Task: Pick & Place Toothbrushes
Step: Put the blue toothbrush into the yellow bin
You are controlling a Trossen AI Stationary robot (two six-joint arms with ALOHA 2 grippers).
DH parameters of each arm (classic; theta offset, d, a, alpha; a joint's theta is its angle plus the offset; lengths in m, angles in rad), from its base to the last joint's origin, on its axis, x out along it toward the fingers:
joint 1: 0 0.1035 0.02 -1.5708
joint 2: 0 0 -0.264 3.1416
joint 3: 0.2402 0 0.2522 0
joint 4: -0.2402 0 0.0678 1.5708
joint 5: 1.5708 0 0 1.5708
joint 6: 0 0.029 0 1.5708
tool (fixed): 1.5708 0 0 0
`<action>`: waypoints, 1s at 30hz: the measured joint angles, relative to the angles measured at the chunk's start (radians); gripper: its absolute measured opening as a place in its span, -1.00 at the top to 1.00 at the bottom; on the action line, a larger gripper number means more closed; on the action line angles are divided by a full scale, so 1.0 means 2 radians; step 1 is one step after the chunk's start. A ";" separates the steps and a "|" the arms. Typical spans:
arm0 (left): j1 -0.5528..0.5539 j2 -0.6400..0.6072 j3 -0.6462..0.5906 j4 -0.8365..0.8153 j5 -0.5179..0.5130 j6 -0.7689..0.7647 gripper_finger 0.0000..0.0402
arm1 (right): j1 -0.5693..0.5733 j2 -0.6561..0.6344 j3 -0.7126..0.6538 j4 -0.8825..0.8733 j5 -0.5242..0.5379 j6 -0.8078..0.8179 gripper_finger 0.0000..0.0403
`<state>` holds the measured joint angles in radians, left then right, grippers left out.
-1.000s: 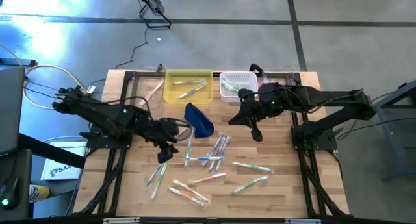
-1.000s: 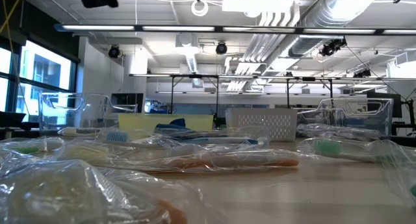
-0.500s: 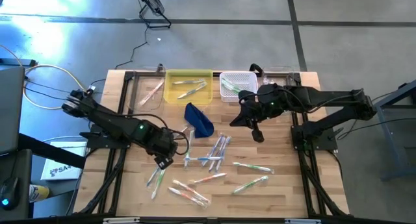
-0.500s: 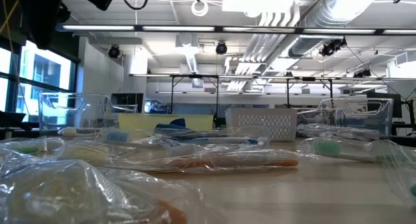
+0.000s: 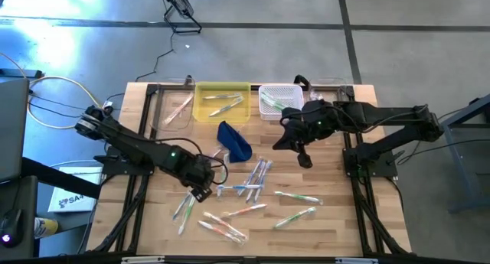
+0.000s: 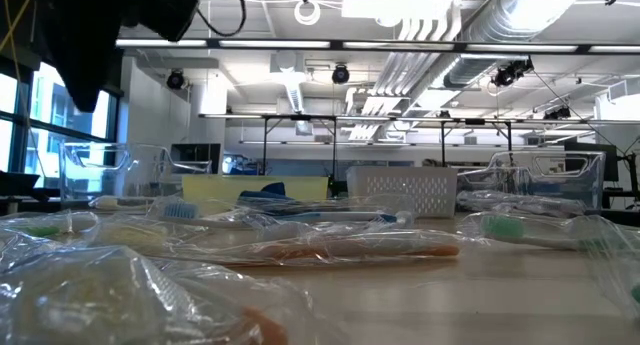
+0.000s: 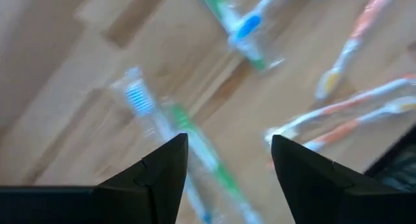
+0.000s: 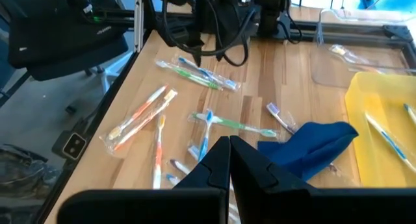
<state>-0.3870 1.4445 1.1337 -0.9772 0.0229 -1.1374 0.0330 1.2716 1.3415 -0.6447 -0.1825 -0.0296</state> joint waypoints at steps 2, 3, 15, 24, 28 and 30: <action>0.000 0.002 -0.022 0.017 0.006 0.000 -0.08 | 0.000 0.000 0.000 -0.006 0.000 0.000 0.99; 0.000 0.002 -0.031 0.012 0.006 0.000 -0.08 | 0.000 0.000 0.000 -0.007 0.000 0.000 0.99; 0.000 0.001 -0.113 0.043 0.024 -0.046 -0.08 | 0.000 0.000 0.000 -0.012 0.000 0.000 0.99; 0.000 0.001 -0.153 0.082 0.023 -0.051 -0.08 | 0.000 0.001 0.000 -0.013 0.000 0.003 0.99; 0.001 0.001 -0.153 0.087 0.008 -0.051 -0.08 | 0.000 0.001 0.000 -0.013 0.000 0.003 0.99; 0.001 0.001 -0.153 0.088 -0.006 -0.058 -0.08 | 0.000 0.001 0.000 -0.013 0.000 0.003 0.99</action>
<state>-0.3859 1.4464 0.8276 -0.8005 0.0102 -1.2541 0.0330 1.2736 1.3415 -0.6708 -0.1822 -0.0231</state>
